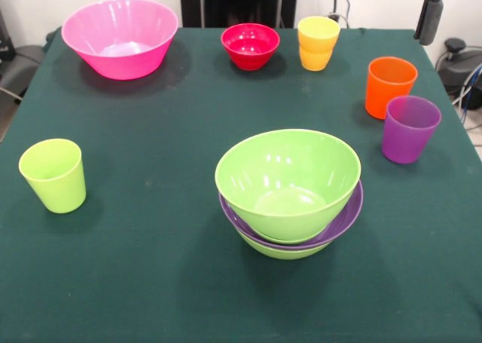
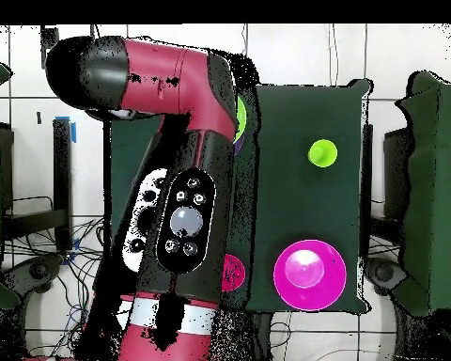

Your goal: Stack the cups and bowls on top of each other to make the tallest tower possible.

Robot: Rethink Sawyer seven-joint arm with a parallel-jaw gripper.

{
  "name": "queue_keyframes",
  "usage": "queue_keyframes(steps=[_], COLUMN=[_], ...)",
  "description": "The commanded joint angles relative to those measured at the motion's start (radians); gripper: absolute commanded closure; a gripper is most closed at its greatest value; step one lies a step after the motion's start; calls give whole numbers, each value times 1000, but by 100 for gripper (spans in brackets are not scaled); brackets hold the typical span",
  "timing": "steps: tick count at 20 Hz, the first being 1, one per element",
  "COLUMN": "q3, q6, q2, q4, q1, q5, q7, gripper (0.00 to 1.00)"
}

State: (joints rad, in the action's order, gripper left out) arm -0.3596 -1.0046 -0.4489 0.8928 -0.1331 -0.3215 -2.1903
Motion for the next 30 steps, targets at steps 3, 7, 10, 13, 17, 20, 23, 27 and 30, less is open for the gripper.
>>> queue_keyframes(steps=[3, 7, 10, 13, 17, 20, 23, 27, 30], q3=[83, 90, 96, 101, 106, 109, 116, 114, 108], q6=[35, 42, 52, 59, 62, 73, 99, 111, 105], q2=[17, 21, 22, 23, 27, 30, 28, 4, -18], q4=[126, 127, 133, 137, 136, 138, 155, 196, 218], q1=[20, 29, 32, 37, 43, 49, 68, 90, 100], q5=[27, 26, 24, 23, 22, 25, 35, 48, 56], q7=[-85, -72, -69, -60, -52, -43, -9, 23, 34], gripper=[0, 0, 0, 0, 0, 0, 0, 0, 0])
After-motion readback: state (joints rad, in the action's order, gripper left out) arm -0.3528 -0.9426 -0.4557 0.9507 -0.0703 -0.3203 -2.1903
